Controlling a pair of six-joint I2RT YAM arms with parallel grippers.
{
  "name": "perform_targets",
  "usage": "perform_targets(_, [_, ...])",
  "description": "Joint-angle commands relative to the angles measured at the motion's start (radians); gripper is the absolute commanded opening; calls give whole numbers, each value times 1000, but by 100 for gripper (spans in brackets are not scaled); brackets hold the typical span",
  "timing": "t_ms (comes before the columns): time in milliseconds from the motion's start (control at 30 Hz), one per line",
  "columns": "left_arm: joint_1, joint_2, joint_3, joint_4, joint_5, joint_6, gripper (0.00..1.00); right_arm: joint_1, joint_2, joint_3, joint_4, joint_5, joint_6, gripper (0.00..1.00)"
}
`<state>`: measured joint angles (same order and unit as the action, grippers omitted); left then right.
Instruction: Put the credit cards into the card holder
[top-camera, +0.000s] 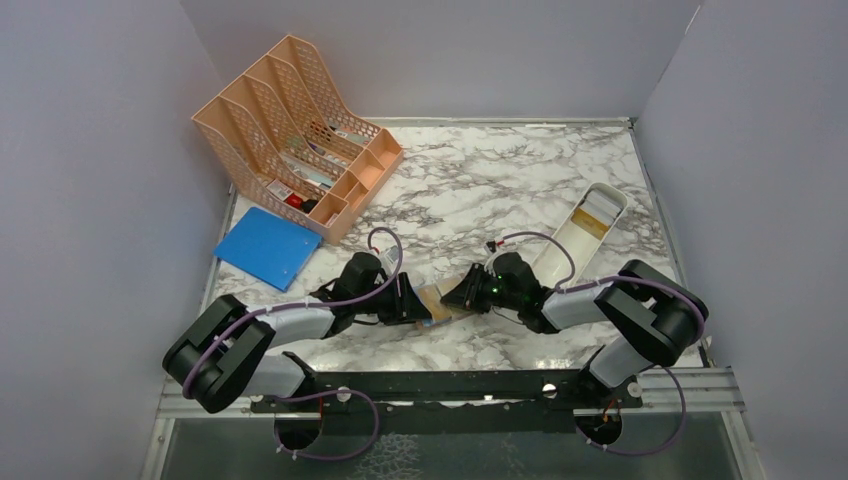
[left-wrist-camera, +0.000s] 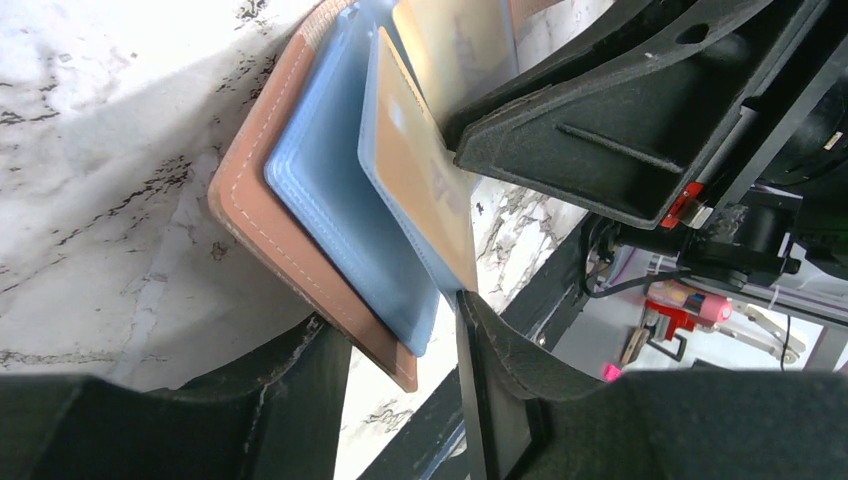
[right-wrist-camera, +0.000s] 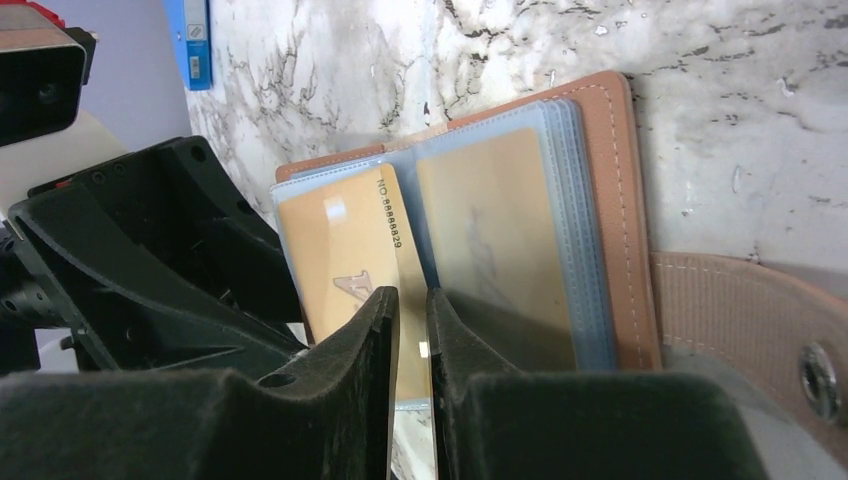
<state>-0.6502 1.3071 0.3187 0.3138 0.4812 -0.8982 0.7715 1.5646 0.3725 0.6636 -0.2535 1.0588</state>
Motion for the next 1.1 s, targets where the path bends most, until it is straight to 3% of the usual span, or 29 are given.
perform_targets(0, [-3, -18, 16, 51, -16, 1, 46, 18, 21, -9, 85, -59, 34, 20])
perform_targets(400, [-2, -94, 5, 5, -51, 18, 49, 18, 44, -7, 87, -60, 26, 17])
perform_targets(833, [-2, -39, 63, 8, -33, 53, 25, 18, 50, -17, 132, -128, 24, 15])
perform_targets(1067, [-3, -22, 100, 1, -13, 75, 36, 18, 18, -29, 125, -140, 19, 16])
